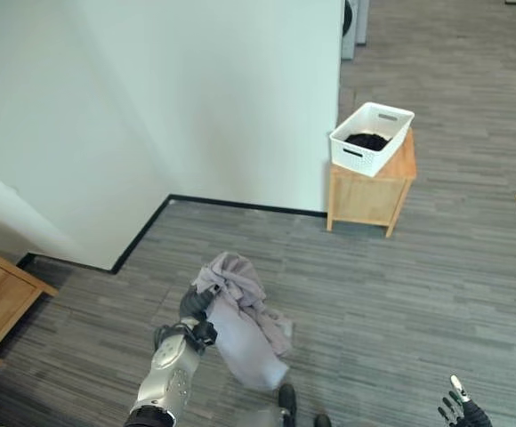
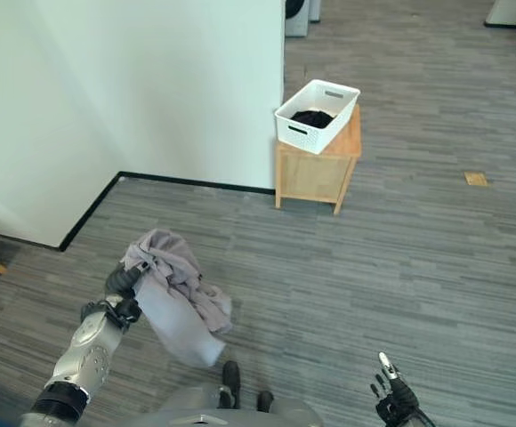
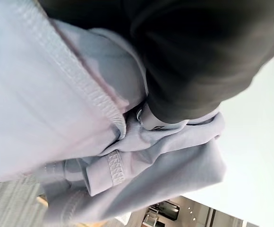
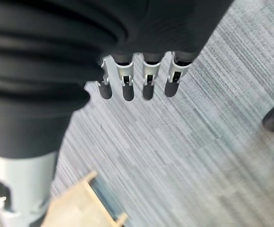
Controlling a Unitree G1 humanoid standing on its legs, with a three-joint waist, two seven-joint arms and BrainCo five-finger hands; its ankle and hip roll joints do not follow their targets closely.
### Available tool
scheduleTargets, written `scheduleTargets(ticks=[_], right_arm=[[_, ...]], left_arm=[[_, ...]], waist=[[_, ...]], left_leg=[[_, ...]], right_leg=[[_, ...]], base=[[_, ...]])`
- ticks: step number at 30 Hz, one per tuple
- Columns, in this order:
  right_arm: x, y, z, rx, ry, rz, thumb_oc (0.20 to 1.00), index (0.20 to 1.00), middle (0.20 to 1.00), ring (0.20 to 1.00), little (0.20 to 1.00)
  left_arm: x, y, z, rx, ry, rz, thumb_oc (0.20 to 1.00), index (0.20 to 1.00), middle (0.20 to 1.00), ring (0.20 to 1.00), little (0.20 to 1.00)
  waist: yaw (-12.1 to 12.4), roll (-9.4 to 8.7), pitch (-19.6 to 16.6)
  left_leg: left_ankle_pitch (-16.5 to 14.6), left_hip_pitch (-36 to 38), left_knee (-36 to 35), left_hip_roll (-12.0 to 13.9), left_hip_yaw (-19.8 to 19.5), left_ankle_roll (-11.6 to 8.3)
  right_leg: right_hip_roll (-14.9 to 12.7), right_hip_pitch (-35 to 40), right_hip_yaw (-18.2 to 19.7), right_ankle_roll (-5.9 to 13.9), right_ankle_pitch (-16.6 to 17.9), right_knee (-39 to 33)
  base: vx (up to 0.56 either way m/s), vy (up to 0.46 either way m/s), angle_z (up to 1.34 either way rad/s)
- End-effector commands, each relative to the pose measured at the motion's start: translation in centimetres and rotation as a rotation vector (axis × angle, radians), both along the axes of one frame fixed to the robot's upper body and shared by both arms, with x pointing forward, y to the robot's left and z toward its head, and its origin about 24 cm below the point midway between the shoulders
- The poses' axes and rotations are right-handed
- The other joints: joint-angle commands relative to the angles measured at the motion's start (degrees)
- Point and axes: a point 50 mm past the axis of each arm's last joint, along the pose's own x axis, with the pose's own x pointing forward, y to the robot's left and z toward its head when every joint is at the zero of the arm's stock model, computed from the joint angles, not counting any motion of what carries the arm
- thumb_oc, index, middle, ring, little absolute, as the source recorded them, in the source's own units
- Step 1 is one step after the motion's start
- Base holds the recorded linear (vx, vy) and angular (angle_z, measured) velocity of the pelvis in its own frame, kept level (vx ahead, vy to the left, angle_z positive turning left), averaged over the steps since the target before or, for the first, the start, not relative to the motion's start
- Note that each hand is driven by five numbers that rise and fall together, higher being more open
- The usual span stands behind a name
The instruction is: Pick up bed clothes into laundry basket.
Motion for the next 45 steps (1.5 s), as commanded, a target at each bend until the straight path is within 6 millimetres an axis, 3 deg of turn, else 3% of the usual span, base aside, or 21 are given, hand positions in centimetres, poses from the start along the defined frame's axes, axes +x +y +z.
scheduleTargets(ticks=[1, 4, 6, 7, 9, 11, 12, 13, 14, 17, 21, 22, 23, 24, 25, 27, 30, 34, 36, 41, 45], right_arm=[[-0.8, -0.9, 0.7, -0.046, -0.013, 0.067, 1.000, 1.000, 1.000, 1.000, 1.000], [-1.9, -1.2, 0.5, -0.044, 0.002, 0.026, 1.000, 1.000, 1.000, 1.000, 1.000], [-2.0, -1.8, 0.6, -0.054, 0.019, 0.013, 1.000, 1.000, 1.000, 1.000, 1.000], [-2.6, -2.0, 0.4, -0.051, 0.039, -0.009, 1.000, 1.000, 1.000, 1.000, 1.000], [-3.7, -2.1, 0.2, -0.042, 0.066, -0.045, 1.000, 1.000, 1.000, 1.000, 1.000], [-4.3, -2.0, 0.0, -0.032, 0.099, -0.033, 1.000, 1.000, 1.000, 1.000, 1.000], [-4.6, -2.6, 0.1, -0.047, 0.142, -0.006, 1.000, 1.000, 1.000, 1.000, 1.000], [-3.4, -3.2, 0.6, -0.062, 0.093, -0.040, 1.000, 1.000, 1.000, 1.000, 1.000], [-1.9, -4.3, 1.3, -0.108, 0.073, -0.018, 1.000, 1.000, 1.000, 1.000, 1.000], [-1.0, -5.3, 2.1, -0.146, 0.039, -0.029, 1.000, 1.000, 1.000, 1.000, 1.000], [0.2, -6.1, 3.1, -0.200, 0.000, 0.023, 1.000, 1.000, 1.000, 1.000, 1.000], [0.5, -6.2, 3.3, -0.206, -0.001, 0.047, 1.000, 1.000, 1.000, 1.000, 1.000], [1.5, -6.2, 3.5, -0.220, -0.007, 0.074, 1.000, 1.000, 1.000, 1.000, 1.000], [1.0, -5.1, 2.9, -0.186, -0.012, 0.079, 1.000, 1.000, 1.000, 1.000, 1.000], [1.0, -5.1, 2.9, -0.186, -0.012, 0.079, 1.000, 1.000, 1.000, 1.000, 1.000], [0.9, -4.5, 2.6, -0.165, -0.020, 0.078, 1.000, 1.000, 1.000, 1.000, 1.000], [-0.7, -3.2, 1.5, -0.106, 0.017, 0.080, 1.000, 1.000, 1.000, 1.000, 1.000], [-3.1, -2.4, 0.4, -0.055, 0.082, 0.035, 1.000, 1.000, 1.000, 1.000, 1.000], [-6.4, -2.1, -0.3, -0.007, 0.170, -0.052, 1.000, 1.000, 1.000, 1.000, 1.000], [-6.7, -3.1, -0.1, -0.034, 0.221, -0.038, 1.000, 1.000, 1.000, 1.000, 1.000], [-7.6, -3.9, 0.2, -0.041, 0.243, -0.056, 1.000, 1.000, 1.000, 1.000, 1.000]], left_arm=[[2.1, 0.9, 3.9, 0.059, -0.188, 0.016, 0.200, 0.200, 0.200, 0.200, 0.200], [2.6, 0.1, 4.3, 0.061, -0.210, -0.037, 0.200, 0.200, 0.200, 0.200, 0.200], [3.6, -0.8, 5.2, 0.057, -0.247, -0.083, 0.200, 0.200, 0.200, 0.200, 0.200], [4.2, -1.4, 5.3, 0.053, -0.254, -0.108, 0.200, 0.200, 0.200, 0.200, 0.200], [4.4, -1.7, 5.3, 0.060, -0.257, -0.121, 0.200, 0.200, 0.200, 0.200, 0.200], [4.8, -2.8, 5.5, 0.064, -0.266, -0.173, 0.200, 0.200, 0.200, 0.200, 0.200], [5.1, -3.8, 5.6, 0.055, -0.267, -0.208, 0.200, 0.200, 0.200, 0.200, 0.200], [5.8, -4.7, 6.4, 0.037, -0.295, -0.232, 0.200, 0.200, 0.200, 0.200, 0.200], [6.3, -5.7, 6.8, 0.025, -0.306, -0.268, 0.200, 0.200, 0.200, 0.200, 0.200], [6.6, -6.6, 7.0, 0.027, -0.306, -0.307, 0.200, 0.200, 0.200, 0.200, 0.200], [7.0, -6.6, 7.5, 0.064, -0.320, -0.327, 0.200, 0.200, 0.200, 0.200, 0.200], [7.2, -6.2, 7.8, 0.093, -0.332, -0.315, 0.200, 0.200, 0.200, 0.200, 0.200], [7.0, -6.3, 7.9, 0.070, -0.336, -0.336, 0.200, 0.200, 0.200, 0.200, 0.200], [7.1, -6.0, 8.3, 0.041, -0.352, -0.298, 0.200, 0.200, 0.200, 0.200, 0.200], [7.1, -6.0, 8.3, 0.041, -0.352, -0.298, 0.200, 0.200, 0.200, 0.200, 0.200], [7.1, -5.7, 8.7, 0.035, -0.370, -0.277, 0.200, 0.200, 0.200, 0.200, 0.200], [7.5, -5.7, 9.4, 0.063, -0.389, -0.301, 0.200, 0.200, 0.200, 0.200, 0.200], [7.7, -5.6, 9.5, 0.080, -0.388, -0.312, 0.200, 0.200, 0.200, 0.200, 0.200], [8.0, -6.7, 9.2, 0.089, -0.370, -0.357, 0.200, 0.200, 0.200, 0.200, 0.200], [7.5, -6.2, 9.0, 0.065, -0.369, -0.356, 0.200, 0.200, 0.200, 0.200, 0.200], [7.7, -4.4, 14.0, 0.128, -0.548, -0.389, 0.200, 0.200, 0.200, 0.200, 0.200]], waist=[[-2.20, 1.52, -0.55], [-4.50, 2.81, 0.45], [-6.09, 3.19, 0.57], [-8.10, 2.62, -0.26], [-9.51, 2.30, -1.05], [-10.51, 1.58, -1.94], [-10.78, 0.96, -2.32], [-9.51, -0.87, -0.72], [-7.28, -1.56, 0.40], [-5.30, -2.15, 0.41], [-2.97, 1.73, -0.63], [-2.56, 2.00, -0.92], [-3.23, 2.70, -1.49], [-3.54, 3.30, -2.11], [-3.35, 3.41, -2.25], [-4.37, 3.41, -1.33], [-6.63, 3.49, -0.12], [-7.10, 3.43, -0.95], [-8.47, 2.30, -1.63], [-6.64, 2.13, -3.90], [-5.88, 2.59, -4.88]], left_leg=[[-3.18, -3.17, 3.90, 2.74, -0.07, -2.73], [-4.54, 0.30, 2.38, 3.63, -1.59, -3.27], [-6.55, 2.93, 1.45, 3.77, -2.14, -4.72], [-8.86, 6.57, 0.50, 3.41, -2.80, -6.03], [-11.23, 9.48, 0.98, 4.43, -3.27, -6.97], [-11.85, 9.69, 10.46, 7.06, -4.20, -8.86], [-1.96, 1.96, 30.68, 9.71, -3.86, -10.50], [2.89, -7.32, 45.29, 10.38, -4.36, -10.13], [1.91, -12.45, 48.93, 9.71, -3.65, -9.75], [0.20, -18.76, 40.12, 8.78, -2.64, -9.29], [4.48, -15.44, 7.31, 8.27, -3.62, -9.60], [5.34, -14.16, 6.16, 8.14, -3.23, -9.64], [2.96, -11.94, 8.16, 7.89, -1.70, -9.16], [0.91, -6.13, 3.75, 6.70, 0.07, -7.03], [1.03, -6.31, 3.68, 6.86, 0.23, -7.07], [0.90, -2.85, 1.27, 5.68, 0.94, -5.93], [0.74, -1.14, 0.18, 5.79, -1.88, -5.76], [-0.94, -0.61, -0.23, 5.61, -3.92, -6.66], [-2.54, -0.17, 0.74, 4.19, -6.78, -6.60], [-3.05, -0.11, 0.53, 4.26, -5.94, -6.60], [-3.01, -0.25, 0.11, 4.88, -6.85, -6.89]], right_leg=[[-9.41, -8.91, 2.62, 3.35, 9.75, 18.44], [-8.67, -16.83, 3.89, 2.55, 8.61, 23.75], [-8.56, -18.48, 3.75, 3.17, 7.12, 12.65], [-7.77, -18.41, 3.48, 4.88, 8.52, -2.79], [-6.91, -17.16, 1.72, 5.76, 11.68, -13.10], [-6.76, -15.24, 0.59, 5.01, 11.92, -10.31], [-5.66, -11.39, 2.31, 2.05, 9.95, -8.89], [-6.08, -9.11, 2.96, -1.06, 8.47, -8.41], [-5.48, -5.74, 4.17, -2.31, 6.88, -9.13], [-6.48, -1.60, 4.97, -1.91, 5.87, -10.74], [-3.04, 1.57, 5.29, -0.97, 2.09, -10.41], [-3.30, 2.93, 4.35, -0.83, 1.23, -9.54], [-4.46, 3.78, 4.20, 0.31, -0.70, -7.67], [-6.28, 0.29, 4.27, 2.51, 0.38, 3.86], [-6.11, -0.01, 4.43, 2.47, 0.58, 3.86], [-7.15, -6.44, 5.35, 5.14, 9.40, 15.29], [-4.57, -11.62, 8.96, 3.35, 7.75, 20.61], [-7.68, -12.24, 11.46, 3.30, 5.83, 5.48], [-6.15, -6.95, 17.43, 4.83, 5.38, -5.85], [-8.16, -4.00, 14.91, 5.47, 7.47, -11.55], [-8.75, -2.31, 12.87, 5.07, 6.97, -13.04]], base=[[0.17, 0.048, -0.04], [0.37, -0.058, 0.12], [0.58, -0.226, -0.02], [0.65, -0.289, -0.08], [0.69, -0.386, 0.24], [0.67, -0.555, 0.66], [0.55, -0.653, 0.80], [0.58, -0.702, 0.85], [0.41, -0.486, 0.24], [0.40, -0.145, -0.55], [0.47, 0.055, -0.54], [0.50, 0.062, -0.51], [0.62, 0.175, -0.11], [0.48, 0.184, -0.17], [0.33, 0.171, -0.41], [0.11, 0.091, -0.38], [0.17, -0.028, 0.30], [0.17, -0.101, 0.65], [0.18, -0.103, 0.35], [0.12, -0.103, 0.86], [0.07, -0.069, 0.25]])
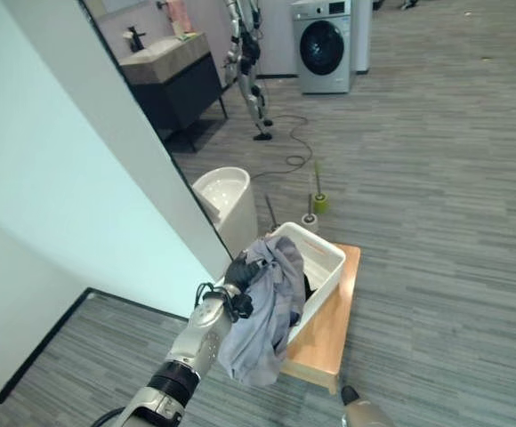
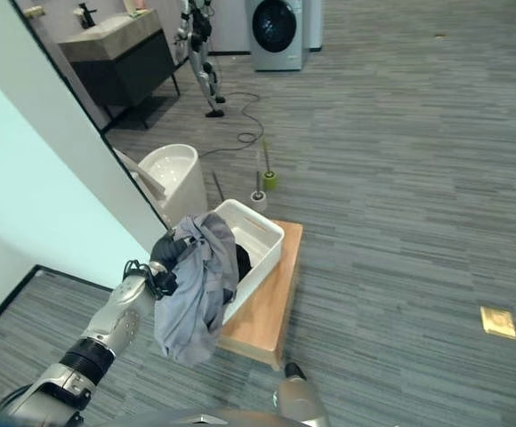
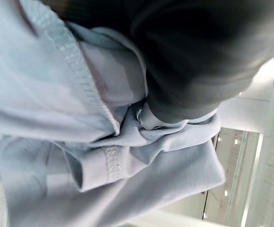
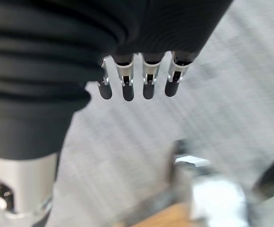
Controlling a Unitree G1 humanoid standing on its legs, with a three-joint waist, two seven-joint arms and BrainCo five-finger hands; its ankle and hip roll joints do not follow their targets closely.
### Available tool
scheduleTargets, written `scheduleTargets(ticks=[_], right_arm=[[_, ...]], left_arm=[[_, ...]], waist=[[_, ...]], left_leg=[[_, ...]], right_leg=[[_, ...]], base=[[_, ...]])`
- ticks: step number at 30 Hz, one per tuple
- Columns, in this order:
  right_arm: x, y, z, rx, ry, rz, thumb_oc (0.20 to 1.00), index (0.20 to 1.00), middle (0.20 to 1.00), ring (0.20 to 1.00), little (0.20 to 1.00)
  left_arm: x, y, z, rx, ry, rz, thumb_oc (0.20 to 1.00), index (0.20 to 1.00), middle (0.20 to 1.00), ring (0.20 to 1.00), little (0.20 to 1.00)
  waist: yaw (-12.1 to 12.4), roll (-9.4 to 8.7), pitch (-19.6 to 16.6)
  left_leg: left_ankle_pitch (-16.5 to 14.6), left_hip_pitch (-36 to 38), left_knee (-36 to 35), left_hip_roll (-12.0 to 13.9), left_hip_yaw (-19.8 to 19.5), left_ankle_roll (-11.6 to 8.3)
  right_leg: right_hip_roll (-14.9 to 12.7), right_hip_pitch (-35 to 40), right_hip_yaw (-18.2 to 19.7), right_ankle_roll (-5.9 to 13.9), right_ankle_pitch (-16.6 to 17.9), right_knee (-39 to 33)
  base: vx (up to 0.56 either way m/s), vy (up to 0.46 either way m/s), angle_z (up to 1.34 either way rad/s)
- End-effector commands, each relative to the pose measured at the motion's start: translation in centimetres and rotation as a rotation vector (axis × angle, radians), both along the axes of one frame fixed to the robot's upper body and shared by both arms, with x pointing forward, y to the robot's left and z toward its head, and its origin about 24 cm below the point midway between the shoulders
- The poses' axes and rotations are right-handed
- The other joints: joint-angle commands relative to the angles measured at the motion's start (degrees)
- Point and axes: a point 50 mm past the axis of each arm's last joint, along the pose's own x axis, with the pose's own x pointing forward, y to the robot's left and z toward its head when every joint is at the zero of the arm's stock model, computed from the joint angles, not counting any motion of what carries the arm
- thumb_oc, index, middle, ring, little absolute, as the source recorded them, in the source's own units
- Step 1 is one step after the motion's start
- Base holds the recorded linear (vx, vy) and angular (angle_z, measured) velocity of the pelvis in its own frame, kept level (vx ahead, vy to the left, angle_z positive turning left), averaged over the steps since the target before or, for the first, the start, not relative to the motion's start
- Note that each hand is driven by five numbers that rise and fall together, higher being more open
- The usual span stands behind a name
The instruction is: Pick up bed clothes into laundry basket.
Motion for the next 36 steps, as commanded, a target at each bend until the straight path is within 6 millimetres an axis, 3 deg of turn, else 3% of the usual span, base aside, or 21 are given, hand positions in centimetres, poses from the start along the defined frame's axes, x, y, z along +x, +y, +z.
scheduleTargets(ticks=[1, 4, 5, 6, 7, 9, 11, 12, 13, 20, 29, 36], right_arm=[[-2.1, 0.3, -0.2, 0.011, 0.049, 0.014, 1.000, 1.000, 1.000, 1.000, 1.000], [-2.9, 0.2, -0.3, 0.026, 0.088, 0.024, 1.000, 1.000, 1.000, 1.000, 1.000], [-2.9, 0.2, -0.3, 0.026, 0.087, 0.024, 1.000, 1.000, 1.000, 1.000, 1.000], [-3.2, 0.2, -0.3, 0.034, 0.102, 0.035, 1.000, 1.000, 1.000, 1.000, 1.000], [-3.2, 0.3, -0.3, 0.035, 0.101, 0.035, 1.000, 1.000, 1.000, 1.000, 1.000], [-3.2, 0.2, -0.3, 0.038, 0.116, 0.064, 1.000, 1.000, 1.000, 1.000, 1.000], [-3.1, 0.2, -0.3, 0.042, 0.113, 0.068, 1.000, 1.000, 1.000, 1.000, 1.000], [-3.1, 0.3, -0.3, 0.044, 0.112, 0.067, 1.000, 1.000, 1.000, 1.000, 1.000], [-2.9, 0.3, -0.3, 0.051, 0.112, 0.087, 1.000, 1.000, 1.000, 1.000, 1.000], [-2.2, 1.0, -0.6, 0.076, 0.120, 0.145, 1.000, 1.000, 1.000, 1.000, 1.000], [-1.0, 1.7, -0.9, 0.094, 0.128, 0.217, 1.000, 1.000, 1.000, 1.000, 1.000], [-0.5, 2.1, -1.1, 0.096, 0.124, 0.241, 1.000, 1.000, 1.000, 1.000, 1.000]], left_arm=[[2.1, 2.3, 8.5, -0.046, -0.346, 0.004, 0.200, 0.200, 0.200, 0.200, 0.200], [2.6, 4.2, 13.0, 0.010, -0.503, 0.031, 0.200, 0.200, 0.200, 0.200, 0.200], [2.6, 4.2, 13.0, 0.010, -0.503, 0.031, 0.200, 0.200, 0.200, 0.200, 0.200], [3.0, 5.4, 15.6, 0.050, -0.584, 0.072, 0.200, 0.200, 0.200, 0.200, 0.200], [3.0, 5.4, 15.7, 0.051, -0.585, 0.072, 0.200, 0.200, 0.200, 0.200, 0.200], [3.6, 6.8, 19.5, 0.177, -0.685, 0.117, 0.200, 0.200, 0.200, 0.200, 0.200], [4.2, 7.9, 21.7, 0.260, -0.720, 0.165, 0.200, 0.200, 0.200, 0.200, 0.200], [4.2, 7.8, 21.7, 0.261, -0.721, 0.163, 0.200, 0.200, 0.200, 0.200, 0.200], [4.9, 9.3, 23.5, 0.328, -0.718, 0.217, 0.200, 0.200, 0.200, 0.200, 0.200], [6.2, 11.0, 25.8, 0.377, -0.680, 0.278, 0.200, 0.200, 0.200, 0.200, 0.200], [8.9, 9.3, 27.6, 0.435, -0.627, 0.287, 0.200, 0.200, 0.200, 0.200, 0.200], [8.7, 10.1, 28.0, 0.446, -0.627, 0.327, 0.200, 0.200, 0.200, 0.200, 0.200]], waist=[[-0.29, -1.10, -1.88], [0.45, -1.00, -2.40], [0.40, -1.05, -2.32], [0.61, -0.87, -2.50], [0.57, -0.93, -2.40], [0.66, -0.45, -2.51], [0.48, -0.21, -2.44], [0.51, -0.31, -2.37], [0.15, 0.13, -2.28], [-0.27, 0.35, -1.84], [-1.25, 0.09, -1.34], [-1.07, -0.07, -1.08]], left_leg=[[3.25, -6.02, 0.55, -4.72, -2.33, -0.99], [3.31, -5.82, 0.04, -4.40, -2.96, -1.23], [3.31, -5.79, 0.05, -4.40, -3.01, -1.24], [3.33, -5.73, -0.10, -4.27, -3.19, -1.41], [3.33, -5.70, -0.09, -4.28, -3.24, -1.41], [3.46, -5.74, -0.13, -4.18, -3.68, -1.49], [3.43, -5.77, -0.13, -4.12, -3.79, -1.56], [3.43, -5.76, -0.13, -4.12, -3.83, -1.56], [3.53, -5.77, -0.13, -4.08, -3.74, -1.64], [3.49, -5.95, -0.13, -4.03, -3.46, -1.75], [3.64, -7.23, -0.13, -3.62, -3.40, -2.11], [3.29, -7.83, -0.13, -3.72, -2.80, -2.02]], right_leg=[[-6.48, 2.45, -1.60, 2.34, -1.81, -1.30], [-6.32, 3.20, -2.27, 2.05, -2.39, -1.65], [-6.34, 3.26, -2.32, 2.04, -2.40, -1.66], [-6.45, 3.57, -2.75, 2.07, -2.57, -1.91], [-6.46, 3.64, -2.80, 2.06, -2.58, -1.92], [-6.48, 3.80, -3.22, 2.07, -2.84, -1.75], [-6.59, 3.88, -3.47, 2.22, -2.98, -1.69], [-6.60, 3.90, -3.50, 2.22, -2.99, -1.68], [-6.66, 3.86, -3.62, 2.53, -2.93, -1.65], [-6.73, 3.68, -3.53, 3.05, -2.51, -2.17], [-6.85, 3.37, -3.76, 3.65, -1.55, -3.81], [-7.05, 2.83, -3.57, 3.82, -0.81, -4.64]], base=[[0.04, -0.057, 0.41], [0.05, -0.050, 0.34], [0.03, -0.030, 0.16], [0.02, -0.018, 0.16], [0.03, -0.028, 0.15], [0.01, -0.009, -0.03], [0.01, -0.004, -0.06], [0.00, 0.002, -0.07], [0.00, 0.000, -0.05], [0.00, 0.003, -0.08], [0.00, 0.000, 0.00], [0.01, 0.007, -0.13]])
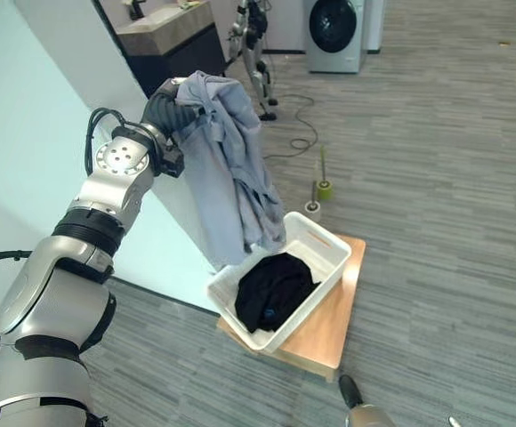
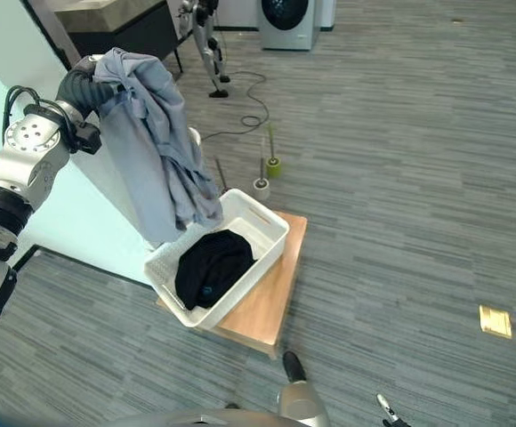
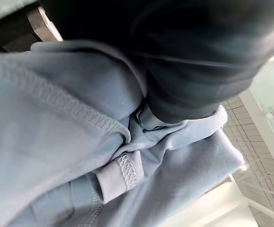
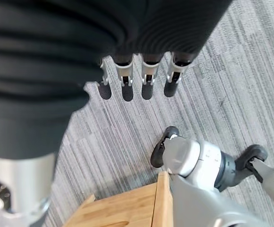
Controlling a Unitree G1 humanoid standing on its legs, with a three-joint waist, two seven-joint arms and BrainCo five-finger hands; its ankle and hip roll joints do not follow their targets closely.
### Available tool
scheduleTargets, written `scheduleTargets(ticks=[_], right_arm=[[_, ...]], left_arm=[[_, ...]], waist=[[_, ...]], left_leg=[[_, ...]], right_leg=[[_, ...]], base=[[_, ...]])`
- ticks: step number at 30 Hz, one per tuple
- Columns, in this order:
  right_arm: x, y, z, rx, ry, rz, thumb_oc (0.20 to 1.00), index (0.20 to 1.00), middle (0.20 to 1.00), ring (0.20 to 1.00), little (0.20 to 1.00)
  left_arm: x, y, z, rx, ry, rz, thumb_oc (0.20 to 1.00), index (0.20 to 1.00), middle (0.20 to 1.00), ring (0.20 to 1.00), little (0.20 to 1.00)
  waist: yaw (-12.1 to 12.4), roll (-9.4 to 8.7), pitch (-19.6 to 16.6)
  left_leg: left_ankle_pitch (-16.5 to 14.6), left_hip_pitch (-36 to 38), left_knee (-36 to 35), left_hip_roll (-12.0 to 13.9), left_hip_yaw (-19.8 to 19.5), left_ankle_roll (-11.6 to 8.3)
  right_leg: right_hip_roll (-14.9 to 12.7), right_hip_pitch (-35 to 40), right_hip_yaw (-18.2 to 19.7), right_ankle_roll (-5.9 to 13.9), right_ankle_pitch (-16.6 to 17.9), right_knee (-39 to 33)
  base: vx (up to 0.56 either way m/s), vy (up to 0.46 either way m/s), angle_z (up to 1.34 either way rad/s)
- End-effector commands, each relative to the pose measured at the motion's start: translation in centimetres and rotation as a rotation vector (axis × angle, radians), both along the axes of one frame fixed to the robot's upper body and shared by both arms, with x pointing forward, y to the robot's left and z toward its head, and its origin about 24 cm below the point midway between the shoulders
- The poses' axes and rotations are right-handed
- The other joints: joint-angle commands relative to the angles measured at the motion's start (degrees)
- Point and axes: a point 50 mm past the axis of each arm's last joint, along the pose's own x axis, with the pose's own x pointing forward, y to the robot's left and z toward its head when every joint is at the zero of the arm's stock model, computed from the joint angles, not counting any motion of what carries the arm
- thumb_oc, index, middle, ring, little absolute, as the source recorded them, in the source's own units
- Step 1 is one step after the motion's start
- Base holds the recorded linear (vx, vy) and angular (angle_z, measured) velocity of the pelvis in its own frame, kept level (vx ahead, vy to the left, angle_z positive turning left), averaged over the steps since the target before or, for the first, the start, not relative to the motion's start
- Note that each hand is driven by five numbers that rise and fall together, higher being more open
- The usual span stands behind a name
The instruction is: Pick up bed clothes into laundry basket.
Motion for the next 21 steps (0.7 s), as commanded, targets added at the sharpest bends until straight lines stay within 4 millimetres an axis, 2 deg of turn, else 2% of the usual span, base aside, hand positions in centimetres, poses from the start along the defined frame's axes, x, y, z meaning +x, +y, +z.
scheduleTargets(ticks=[1, 5, 11, 13, 14, 21], right_arm=[[-0.2, -0.8, 0.4, -0.023, 0.017, 0.069, 1.000, 1.000, 1.000, 1.000, 1.000], [-0.6, -0.8, 0.3, -0.020, 0.042, 0.090, 1.000, 1.000, 1.000, 1.000, 1.000], [-0.4, -0.3, 0.2, -0.004, 0.045, 0.134, 1.000, 1.000, 1.000, 1.000, 1.000], [0.1, -0.2, 0.2, -0.010, 0.032, 0.154, 1.000, 1.000, 1.000, 1.000, 1.000], [0.1, -0.2, 0.2, -0.010, 0.032, 0.153, 1.000, 1.000, 1.000, 1.000, 1.000], [0.6, -0.3, 0.2, -0.023, 0.039, 0.188, 1.000, 1.000, 1.000, 1.000, 1.000]], left_arm=[[-1.2, 2.5, 6.5, -0.047, -0.205, 0.085, 0.200, 0.200, 0.200, 0.200, 0.200], [-1.3, 2.2, 6.0, 0.004, -0.190, 0.071, 0.200, 0.200, 0.200, 0.200, 0.200], [-0.7, 1.8, 3.7, 0.065, -0.116, 0.072, 0.200, 0.200, 0.200, 0.200, 0.200], [-0.1, 1.5, 1.6, 0.089, -0.052, 0.087, 0.200, 0.200, 0.200, 0.200, 0.200], [-0.1, 1.5, 1.6, 0.089, -0.052, 0.088, 0.200, 0.200, 0.200, 0.200, 0.200], [1.2, -1.1, -3.3, 0.108, 0.075, 0.080, 0.200, 0.200, 0.200, 0.200, 0.200]], waist=[[-0.12, 0.47, -1.39], [0.19, 0.67, -1.35], [0.34, 0.62, -1.21], [0.02, 0.37, -0.89], [0.03, 0.38, -0.91], [-0.71, -0.13, -0.37]], left_leg=[[4.16, -5.66, 0.31, 0.48, -4.54, -0.41], [4.11, -5.70, 0.31, 0.48, -4.58, -0.37], [4.08, -6.00, 0.31, 0.50, -4.79, -0.40], [4.12, -6.44, 0.31, 0.61, -4.54, -0.45], [4.11, -6.46, 0.31, 0.61, -4.53, -0.45], [4.02, -7.84, 0.31, 0.72, -4.25, -0.44]], right_leg=[[-2.11, 0.98, -1.34, 2.82, -6.54, 5.07], [-2.20, 1.22, -1.37, 2.74, -6.46, 4.56], [-2.31, 1.41, -1.71, 2.80, -6.06, 3.60], [-2.28, 1.17, -1.64, 2.90, -5.70, 3.18], [-2.28, 1.16, -1.63, 2.90, -5.69, 3.17], [-2.26, 0.15, -1.42, 2.87, -4.84, 2.35]], base=[[0.00, 0.000, 0.00], [0.00, -0.001, 0.01], [0.00, -0.001, 0.01], [0.00, 0.000, 0.00], [0.00, 0.000, 0.00], [0.00, 0.000, 0.00]])
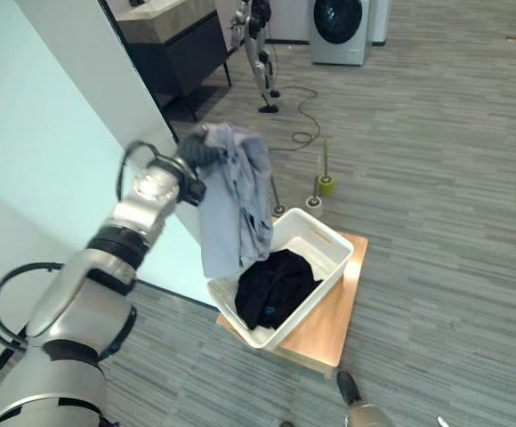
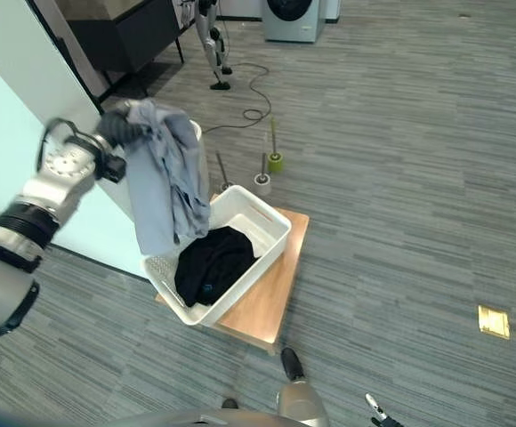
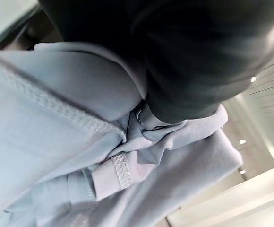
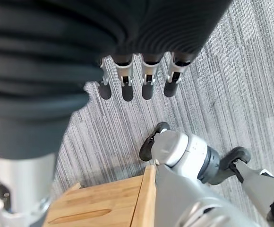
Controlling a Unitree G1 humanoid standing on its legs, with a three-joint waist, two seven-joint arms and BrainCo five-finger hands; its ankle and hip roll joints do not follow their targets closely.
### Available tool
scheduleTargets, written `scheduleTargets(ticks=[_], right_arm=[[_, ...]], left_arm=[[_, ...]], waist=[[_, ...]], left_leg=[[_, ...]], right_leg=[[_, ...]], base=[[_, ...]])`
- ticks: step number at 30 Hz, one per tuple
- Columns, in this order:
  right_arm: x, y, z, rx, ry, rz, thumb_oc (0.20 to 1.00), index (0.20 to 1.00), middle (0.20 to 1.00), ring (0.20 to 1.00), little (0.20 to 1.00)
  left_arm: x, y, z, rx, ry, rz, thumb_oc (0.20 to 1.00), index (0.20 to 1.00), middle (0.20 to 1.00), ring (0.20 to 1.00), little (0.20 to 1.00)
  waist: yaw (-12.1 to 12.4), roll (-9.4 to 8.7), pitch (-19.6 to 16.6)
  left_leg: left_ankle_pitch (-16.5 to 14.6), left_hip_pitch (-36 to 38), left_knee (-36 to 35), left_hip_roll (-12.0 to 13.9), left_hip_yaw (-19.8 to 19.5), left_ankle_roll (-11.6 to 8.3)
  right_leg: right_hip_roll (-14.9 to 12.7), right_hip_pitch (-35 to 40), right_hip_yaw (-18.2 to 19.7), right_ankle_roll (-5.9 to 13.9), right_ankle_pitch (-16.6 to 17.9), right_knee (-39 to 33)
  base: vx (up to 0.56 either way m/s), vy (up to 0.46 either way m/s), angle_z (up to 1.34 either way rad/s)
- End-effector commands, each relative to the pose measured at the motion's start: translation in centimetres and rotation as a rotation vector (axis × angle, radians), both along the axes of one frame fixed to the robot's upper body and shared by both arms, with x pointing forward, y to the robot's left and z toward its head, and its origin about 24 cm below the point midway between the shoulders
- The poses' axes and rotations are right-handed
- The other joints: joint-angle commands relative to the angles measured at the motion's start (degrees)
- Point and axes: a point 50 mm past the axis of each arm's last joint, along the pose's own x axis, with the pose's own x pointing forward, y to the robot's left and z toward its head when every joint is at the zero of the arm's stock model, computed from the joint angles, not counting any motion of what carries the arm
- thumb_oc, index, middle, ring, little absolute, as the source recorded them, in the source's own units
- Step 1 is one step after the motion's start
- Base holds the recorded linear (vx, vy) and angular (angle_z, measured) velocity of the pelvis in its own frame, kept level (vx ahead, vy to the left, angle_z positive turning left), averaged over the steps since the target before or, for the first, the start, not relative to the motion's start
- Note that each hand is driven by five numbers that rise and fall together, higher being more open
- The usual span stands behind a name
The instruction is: Pick up bed clothes into laundry basket.
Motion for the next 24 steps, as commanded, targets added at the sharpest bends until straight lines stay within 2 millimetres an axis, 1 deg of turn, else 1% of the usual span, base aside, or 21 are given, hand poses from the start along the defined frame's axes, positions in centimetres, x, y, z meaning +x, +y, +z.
scheduleTargets(ticks=[1, 2, 3, 4, 5, 6, 7, 10, 12, 14, 15, 16, 17, 18, 19, 20, 21, 22, 23, 24], right_arm=[[0.0, -1.4, 0.6, -0.066, 0.030, 0.093, 1.000, 1.000, 1.000, 1.000, 1.000], [0.0, -1.4, 0.6, -0.067, 0.034, 0.104, 1.000, 1.000, 1.000, 1.000, 1.000], [0.2, -1.2, 0.5, -0.066, 0.034, 0.117, 1.000, 1.000, 1.000, 1.000, 1.000], [0.3, -1.2, 0.5, -0.068, 0.031, 0.121, 1.000, 1.000, 1.000, 1.000, 1.000], [0.7, -1.2, 0.5, -0.079, 0.029, 0.151, 1.000, 1.000, 1.000, 1.000, 1.000], [0.8, -1.2, 0.6, -0.079, 0.025, 0.154, 1.000, 1.000, 1.000, 1.000, 1.000], [1.0, -1.1, 0.6, -0.083, 0.020, 0.174, 1.000, 1.000, 1.000, 1.000, 1.000], [1.0, -1.2, 0.6, -0.089, 0.014, 0.175, 1.000, 1.000, 1.000, 1.000, 1.000], [0.7, -1.2, 0.6, -0.089, 0.020, 0.178, 1.000, 1.000, 1.000, 1.000, 1.000], [0.5, -1.2, 0.6, -0.087, 0.018, 0.168, 1.000, 1.000, 1.000, 1.000, 1.000], [0.0, -1.3, 0.6, -0.083, 0.015, 0.141, 1.000, 1.000, 1.000, 1.000, 1.000], [-0.1, -1.2, 0.6, -0.079, 0.012, 0.129, 1.000, 1.000, 1.000, 1.000, 1.000], [-0.1, -1.2, 0.6, -0.079, 0.012, 0.129, 1.000, 1.000, 1.000, 1.000, 1.000], [-0.4, -1.3, 0.6, -0.078, 0.007, 0.110, 1.000, 1.000, 1.000, 1.000, 1.000], [-0.4, -1.3, 0.6, -0.078, 0.007, 0.110, 1.000, 1.000, 1.000, 1.000, 1.000], [-0.8, -1.3, 0.6, -0.072, 0.002, 0.089, 1.000, 1.000, 1.000, 1.000, 1.000], [-1.2, -1.3, 0.6, -0.059, -0.010, 0.058, 1.000, 1.000, 1.000, 1.000, 1.000], [-1.3, -1.4, 0.7, -0.060, -0.014, 0.055, 1.000, 1.000, 1.000, 1.000, 1.000], [-1.3, -1.5, 0.8, -0.064, -0.013, 0.059, 1.000, 1.000, 1.000, 1.000, 1.000], [-1.5, -1.4, 0.7, -0.052, -0.022, 0.045, 1.000, 1.000, 1.000, 1.000, 1.000]], left_arm=[[0.8, 1.2, 3.1, 0.053, -0.113, 0.100, 0.200, 0.200, 0.200, 0.200, 0.200], [0.9, 1.5, 2.3, 0.149, -0.087, 0.127, 0.200, 0.200, 0.200, 0.200, 0.200], [1.0, 1.9, 1.1, 0.235, -0.047, 0.167, 0.624, 0.624, 0.624, 0.624, 0.624], [1.0, 2.0, 0.6, 0.239, -0.026, 0.175, 1.000, 1.000, 1.000, 1.000, 1.000], [0.8, 2.7, -0.9, 0.389, 0.035, 0.197, 1.000, 1.000, 1.000, 1.000, 1.000], [0.8, 2.9, -0.9, 0.412, 0.030, 0.207, 1.000, 1.000, 1.000, 1.000, 1.000], [0.8, 2.9, -0.8, 0.526, 0.019, 0.204, 1.000, 1.000, 1.000, 1.000, 1.000], [0.8, 3.0, -0.6, 0.577, 0.015, 0.190, 1.000, 1.000, 1.000, 1.000, 1.000], [0.8, 2.8, 0.2, 0.645, -0.011, 0.170, 1.000, 1.000, 1.000, 1.000, 1.000], [1.0, 1.9, 1.8, 0.758, -0.067, 0.115, 1.000, 1.000, 1.000, 1.000, 1.000], [0.7, 0.9, 4.5, 0.843, -0.178, 0.054, 1.000, 1.000, 1.000, 1.000, 1.000], [0.3, 0.6, 5.6, 0.854, -0.226, 0.037, 1.000, 1.000, 1.000, 1.000, 1.000], [0.3, 0.7, 5.6, 0.854, -0.225, 0.037, 1.000, 1.000, 1.000, 1.000, 1.000], [-0.7, 0.1, 7.4, 0.849, -0.314, -0.013, 1.000, 1.000, 1.000, 1.000, 1.000], [-0.7, 0.1, 7.4, 0.849, -0.314, -0.013, 1.000, 1.000, 1.000, 1.000, 1.000], [-2.2, 0.6, 8.2, 0.771, -0.358, -0.063, 1.000, 1.000, 1.000, 1.000, 1.000], [-4.7, 1.6, 7.8, 0.500, -0.357, -0.166, 1.000, 1.000, 1.000, 1.000, 1.000], [-5.6, 2.0, 6.9, 0.404, -0.319, -0.211, 1.000, 1.000, 1.000, 1.000, 1.000], [-5.7, 2.2, 6.8, 0.400, -0.316, -0.207, 1.000, 1.000, 1.000, 1.000, 1.000], [-6.9, 3.2, 5.4, 0.207, -0.267, -0.240, 1.000, 1.000, 1.000, 1.000, 1.000]], waist=[[-1.41, 0.72, -0.33], [-1.58, 0.62, -0.35], [-1.80, 0.43, -0.32], [-1.92, 0.34, -0.29], [-2.28, 0.14, -0.30], [-2.35, 0.06, -0.33], [-2.57, -0.10, -0.42], [-2.61, -0.18, -0.43], [-2.43, -0.17, -0.57], [-2.14, 0.10, -0.68], [-1.66, 0.44, -0.96], [-1.40, 0.54, -1.12], [-1.47, 0.51, -1.08], [-0.90, 0.74, -1.36], [-0.92, 0.75, -1.36], [-0.11, 0.85, -1.76], [0.63, 0.76, -2.24], [0.72, 0.84, -2.43], [0.41, 1.06, -2.49], [0.57, 0.96, -2.84]], left_leg=[[4.01, -6.68, 0.31, 0.94, -4.06, -0.48], [3.91, -6.84, 0.31, 1.00, -3.92, -0.48], [3.90, -6.98, 0.31, 1.06, -3.73, -0.46], [3.87, -6.97, 0.31, 1.08, -3.61, -0.45], [3.80, -6.95, 0.31, 1.25, -3.10, -0.46], [3.75, -6.90, 0.31, 1.29, -2.90, -0.47], [3.61, -6.85, 0.31, 1.34, -2.54, -0.51], [3.53, -6.86, 0.31, 1.35, -2.20, -0.54], [3.46, -6.80, 0.31, 1.33, -2.06, -0.56], [3.40, -6.74, 0.31, 1.28, -2.18, -0.49], [3.30, -6.39, 0.31, 1.14, -2.52, -0.47], [3.30, -6.31, 0.31, 1.11, -2.69, -0.47], [3.30, -6.28, 0.31, 1.10, -2.71, -0.46], [3.32, -6.16, 0.31, 0.94, -3.22, -0.42], [3.32, -6.15, 0.31, 0.94, -3.24, -0.42], [3.48, -6.13, 0.31, 0.76, -3.76, -0.43], [3.67, -6.14, 0.31, 0.59, -4.34, -0.58], [3.63, -6.01, 0.31, 0.64, -4.40, -0.62], [3.62, -6.00, 0.31, 0.65, -4.45, -0.62], [3.51, -5.62, 0.31, 0.73, -4.32, -0.77]], right_leg=[[-1.88, 0.69, -1.23, 2.82, -5.29, 3.47], [-1.86, 0.46, -1.13, 2.86, -5.15, 3.36], [-1.79, 0.38, -0.95, 2.82, -5.02, 3.16], [-1.73, 0.32, -0.82, 2.83, -4.94, 3.11], [-1.57, 0.21, -0.35, 2.87, -4.69, 2.95], [-1.55, 0.18, -0.21, 2.90, -4.63, 2.88], [-1.47, 0.19, 0.14, 2.98, -4.40, 2.57], [-1.46, 0.12, 0.31, 3.11, -4.23, 2.28], [-1.59, 0.30, 0.28, 3.22, -4.08, 1.98], [-1.68, 0.54, 0.14, 3.29, -4.16, 1.89], [-2.00, 1.12, -0.47, 3.44, -4.38, 1.77], [-2.10, 1.28, -0.66, 3.45, -4.47, 1.77], [-2.12, 1.32, -0.69, 3.45, -4.48, 1.76], [-2.28, 1.56, -1.05, 3.45, -4.62, 1.89], [-2.28, 1.57, -1.06, 3.45, -4.62, 1.89], [-2.53, 1.86, -1.48, 3.42, -4.79, 2.03], [-2.65, 2.02, -1.96, 3.26, -5.16, 2.46], [-2.66, 2.05, -2.04, 3.20, -5.35, 2.72], [-2.65, 2.06, -2.09, 3.20, -5.38, 2.74], [-2.64, 2.26, -2.02, 3.07, -5.63, 3.00]], base=[[0.00, 0.000, 0.00], [0.00, 0.010, -0.04], [0.01, 0.005, -0.10], [0.02, 0.008, -0.14], [0.02, 0.009, -0.21], [0.03, 0.011, -0.20], [0.02, 0.009, -0.15], [0.00, 0.003, -0.04], [0.00, 0.000, 0.00], [0.00, -0.010, -0.02], [0.00, -0.026, -0.06], [0.00, -0.021, -0.09], [-0.01, -0.021, -0.05], [0.00, 0.000, 0.00], [-0.02, -0.033, 0.03], [-0.03, -0.037, 0.02], [-0.03, -0.043, 0.02], [-0.02, -0.024, 0.13], [0.00, -0.014, 0.22], [0.02, -0.008, 0.29]])
